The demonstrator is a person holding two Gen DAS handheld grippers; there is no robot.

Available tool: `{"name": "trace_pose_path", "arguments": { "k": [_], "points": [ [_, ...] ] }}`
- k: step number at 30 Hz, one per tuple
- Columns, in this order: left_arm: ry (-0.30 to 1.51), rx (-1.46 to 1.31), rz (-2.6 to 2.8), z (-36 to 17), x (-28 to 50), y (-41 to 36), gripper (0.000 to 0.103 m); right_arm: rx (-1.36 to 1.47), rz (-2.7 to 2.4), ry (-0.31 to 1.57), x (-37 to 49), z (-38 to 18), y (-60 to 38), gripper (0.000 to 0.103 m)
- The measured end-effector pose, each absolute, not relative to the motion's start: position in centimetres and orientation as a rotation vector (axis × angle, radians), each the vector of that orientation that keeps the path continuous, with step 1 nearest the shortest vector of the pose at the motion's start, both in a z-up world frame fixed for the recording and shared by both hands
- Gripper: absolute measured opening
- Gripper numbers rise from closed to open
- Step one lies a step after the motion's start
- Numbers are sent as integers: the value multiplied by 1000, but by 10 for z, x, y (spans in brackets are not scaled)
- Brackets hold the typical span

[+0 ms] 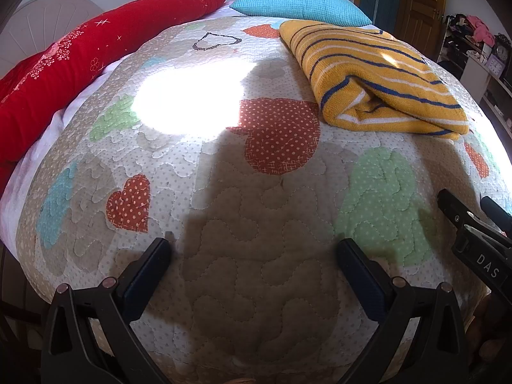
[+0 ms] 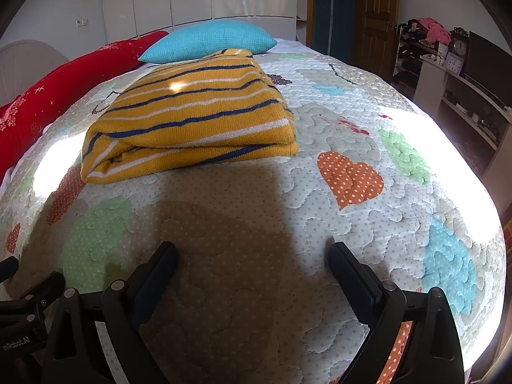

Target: Fold small clothes

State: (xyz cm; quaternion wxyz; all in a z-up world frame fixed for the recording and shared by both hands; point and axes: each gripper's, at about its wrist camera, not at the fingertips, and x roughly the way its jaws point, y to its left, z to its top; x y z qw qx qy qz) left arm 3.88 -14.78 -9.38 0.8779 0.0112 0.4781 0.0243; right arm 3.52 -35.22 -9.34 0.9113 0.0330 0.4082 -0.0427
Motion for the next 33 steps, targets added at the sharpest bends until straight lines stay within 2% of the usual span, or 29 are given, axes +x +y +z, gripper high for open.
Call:
{"name": "trace_pose_path", "arguments": {
  "k": [33],
  "points": [
    [970,14,54,-93,38,-148,103,57,-99,830,34,-94,-351,99]
  ]
}}
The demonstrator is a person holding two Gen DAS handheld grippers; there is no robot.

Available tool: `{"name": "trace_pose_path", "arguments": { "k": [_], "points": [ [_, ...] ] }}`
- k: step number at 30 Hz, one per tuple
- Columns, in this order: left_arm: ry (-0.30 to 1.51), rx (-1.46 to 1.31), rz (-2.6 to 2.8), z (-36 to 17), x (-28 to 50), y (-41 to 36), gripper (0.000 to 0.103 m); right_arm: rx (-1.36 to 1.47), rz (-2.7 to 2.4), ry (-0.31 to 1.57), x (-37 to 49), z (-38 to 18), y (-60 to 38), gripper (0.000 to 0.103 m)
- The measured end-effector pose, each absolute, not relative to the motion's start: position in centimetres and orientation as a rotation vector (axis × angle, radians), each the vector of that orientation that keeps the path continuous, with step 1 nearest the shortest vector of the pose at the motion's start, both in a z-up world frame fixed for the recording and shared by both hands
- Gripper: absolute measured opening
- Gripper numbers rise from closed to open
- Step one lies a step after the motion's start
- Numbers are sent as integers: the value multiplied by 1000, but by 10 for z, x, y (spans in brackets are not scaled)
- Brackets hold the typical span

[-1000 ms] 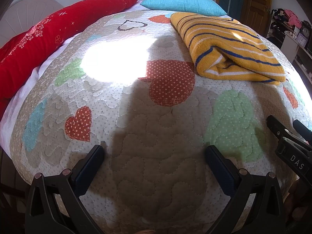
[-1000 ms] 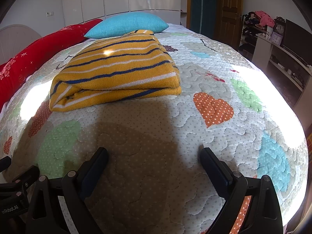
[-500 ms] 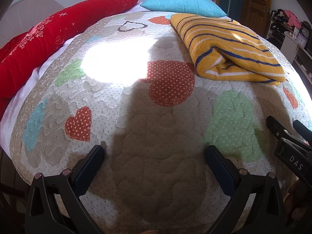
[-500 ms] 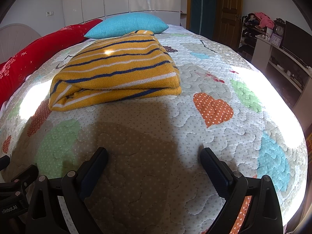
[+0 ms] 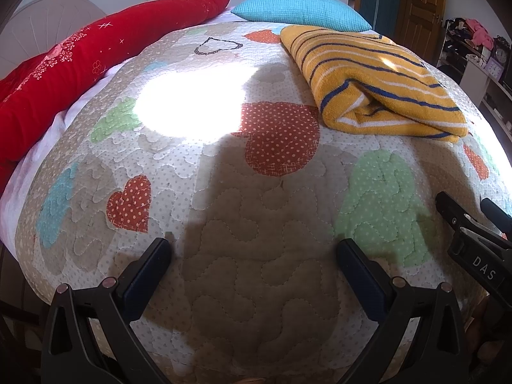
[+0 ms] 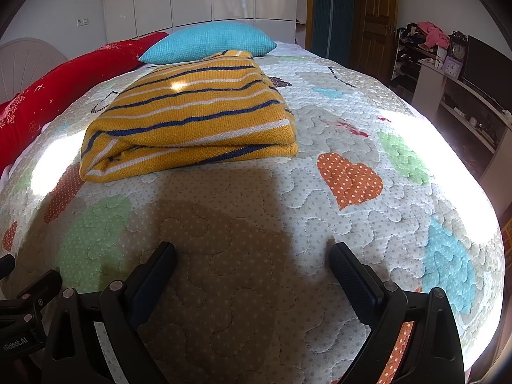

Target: Fold small clothes

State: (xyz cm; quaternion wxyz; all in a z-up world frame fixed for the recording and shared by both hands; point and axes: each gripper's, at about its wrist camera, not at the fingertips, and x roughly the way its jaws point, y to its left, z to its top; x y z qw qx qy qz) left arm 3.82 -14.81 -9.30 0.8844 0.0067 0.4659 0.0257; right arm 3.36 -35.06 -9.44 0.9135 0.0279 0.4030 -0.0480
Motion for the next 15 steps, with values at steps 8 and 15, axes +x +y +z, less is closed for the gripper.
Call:
{"name": "trace_pose_path", "arguments": {
  "k": [8,15],
  "points": [
    [944,0,67,-84,29,-150,103,57,-102,825,31,-93,-350,99],
    [977,3,61,-82,25,-154,103,57,-112,818,23,-84,-350,99]
  ]
}}
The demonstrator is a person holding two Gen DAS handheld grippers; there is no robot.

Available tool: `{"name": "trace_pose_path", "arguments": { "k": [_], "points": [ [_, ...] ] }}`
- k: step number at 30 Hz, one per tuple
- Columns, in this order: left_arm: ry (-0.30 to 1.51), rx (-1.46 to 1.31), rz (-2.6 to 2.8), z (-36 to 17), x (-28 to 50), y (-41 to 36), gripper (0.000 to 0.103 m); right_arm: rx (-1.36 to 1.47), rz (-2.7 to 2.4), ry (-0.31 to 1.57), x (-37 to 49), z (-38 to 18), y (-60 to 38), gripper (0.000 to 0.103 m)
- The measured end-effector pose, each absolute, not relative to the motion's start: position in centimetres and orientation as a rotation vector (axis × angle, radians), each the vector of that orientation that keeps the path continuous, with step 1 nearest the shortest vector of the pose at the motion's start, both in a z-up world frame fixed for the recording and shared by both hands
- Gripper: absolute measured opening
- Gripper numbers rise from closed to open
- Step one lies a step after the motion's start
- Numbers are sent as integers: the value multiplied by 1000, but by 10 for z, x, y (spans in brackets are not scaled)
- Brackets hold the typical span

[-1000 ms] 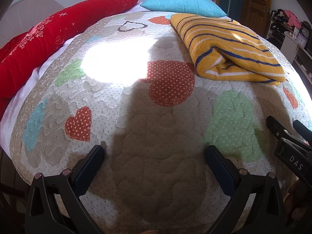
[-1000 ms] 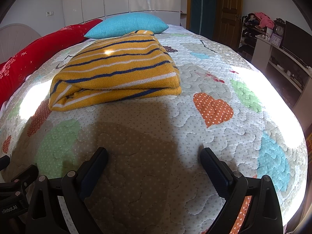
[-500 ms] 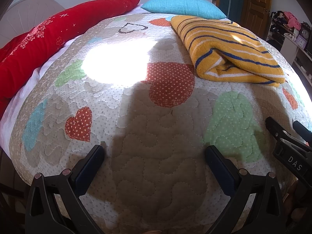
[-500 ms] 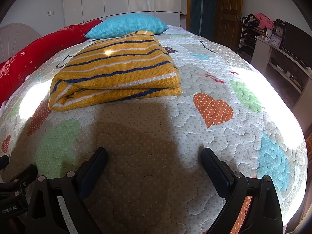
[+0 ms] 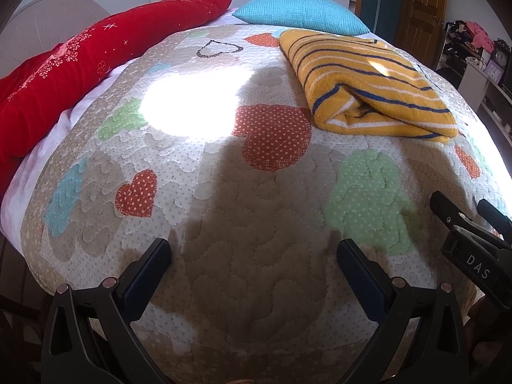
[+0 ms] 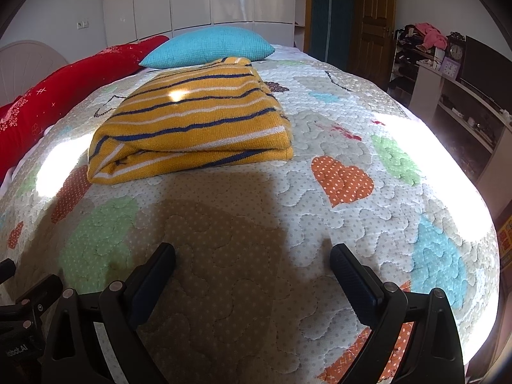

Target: Fold small clothes

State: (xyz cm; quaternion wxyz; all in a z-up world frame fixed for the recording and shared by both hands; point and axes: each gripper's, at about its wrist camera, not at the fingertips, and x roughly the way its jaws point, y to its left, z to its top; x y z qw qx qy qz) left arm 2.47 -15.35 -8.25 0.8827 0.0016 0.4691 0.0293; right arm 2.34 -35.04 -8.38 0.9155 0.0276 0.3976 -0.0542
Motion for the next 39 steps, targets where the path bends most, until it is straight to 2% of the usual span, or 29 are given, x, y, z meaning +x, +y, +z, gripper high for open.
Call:
{"name": "trace_pose_path", "arguments": {
  "k": [39],
  "points": [
    [1034,-35,-14,-87,27,-158,103,-11,-127,821,19,-81,-338,99]
  ]
}}
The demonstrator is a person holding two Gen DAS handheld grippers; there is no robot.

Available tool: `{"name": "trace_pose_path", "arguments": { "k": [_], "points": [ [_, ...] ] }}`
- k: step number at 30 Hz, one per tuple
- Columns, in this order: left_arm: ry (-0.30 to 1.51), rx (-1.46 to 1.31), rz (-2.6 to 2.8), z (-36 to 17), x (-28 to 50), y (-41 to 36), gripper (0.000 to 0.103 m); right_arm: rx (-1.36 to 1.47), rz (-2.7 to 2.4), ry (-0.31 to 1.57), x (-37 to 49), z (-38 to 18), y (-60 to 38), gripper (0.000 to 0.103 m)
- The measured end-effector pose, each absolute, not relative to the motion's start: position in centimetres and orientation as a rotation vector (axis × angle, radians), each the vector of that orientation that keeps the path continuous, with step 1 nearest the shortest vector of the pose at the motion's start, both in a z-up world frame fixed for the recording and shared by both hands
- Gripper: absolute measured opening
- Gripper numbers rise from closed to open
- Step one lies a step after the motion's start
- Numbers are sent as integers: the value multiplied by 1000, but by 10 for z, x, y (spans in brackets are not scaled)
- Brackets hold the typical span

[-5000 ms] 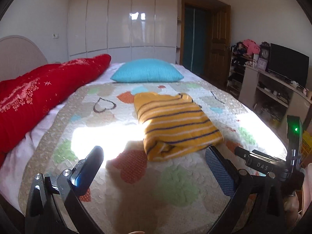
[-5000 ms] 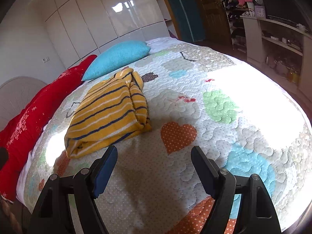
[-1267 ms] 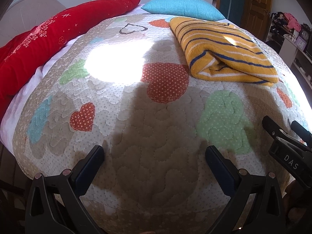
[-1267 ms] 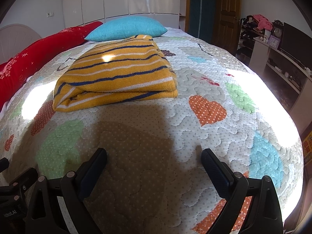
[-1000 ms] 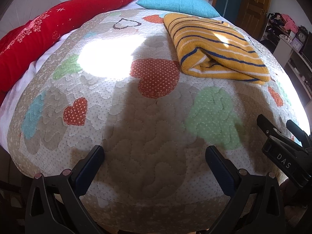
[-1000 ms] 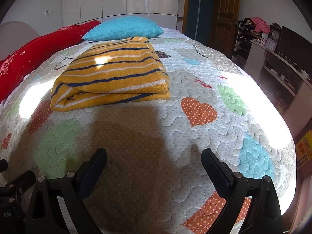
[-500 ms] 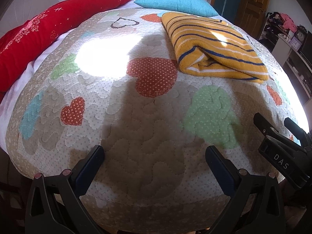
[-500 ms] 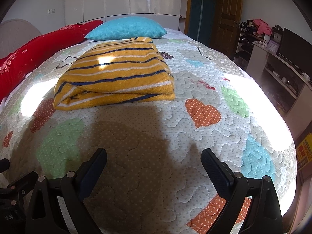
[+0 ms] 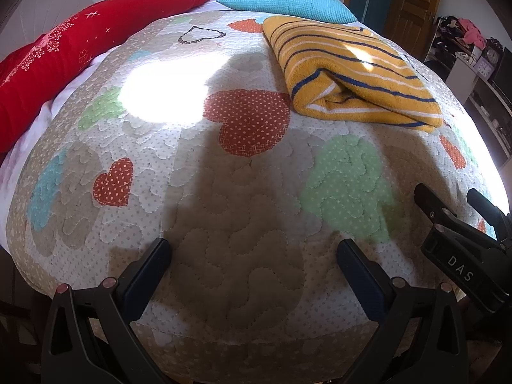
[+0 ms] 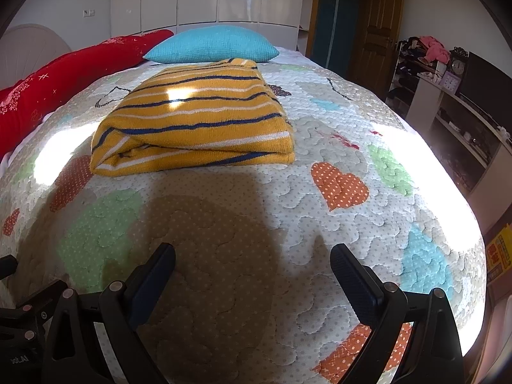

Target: Fold small clothes

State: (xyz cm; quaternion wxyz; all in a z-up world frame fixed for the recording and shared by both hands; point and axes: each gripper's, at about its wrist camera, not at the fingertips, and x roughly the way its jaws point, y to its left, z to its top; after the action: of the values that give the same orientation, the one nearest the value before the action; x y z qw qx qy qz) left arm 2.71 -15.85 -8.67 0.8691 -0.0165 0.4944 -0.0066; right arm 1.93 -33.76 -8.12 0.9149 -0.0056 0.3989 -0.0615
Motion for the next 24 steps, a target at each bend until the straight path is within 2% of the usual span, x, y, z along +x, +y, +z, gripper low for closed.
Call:
{"name": "trace_pose_path", "arguments": {
  "k": [24],
  "points": [
    [1007,-6,-11,-89,25,-161,103,13,-124,833,19,-86,-339,99]
  ]
}}
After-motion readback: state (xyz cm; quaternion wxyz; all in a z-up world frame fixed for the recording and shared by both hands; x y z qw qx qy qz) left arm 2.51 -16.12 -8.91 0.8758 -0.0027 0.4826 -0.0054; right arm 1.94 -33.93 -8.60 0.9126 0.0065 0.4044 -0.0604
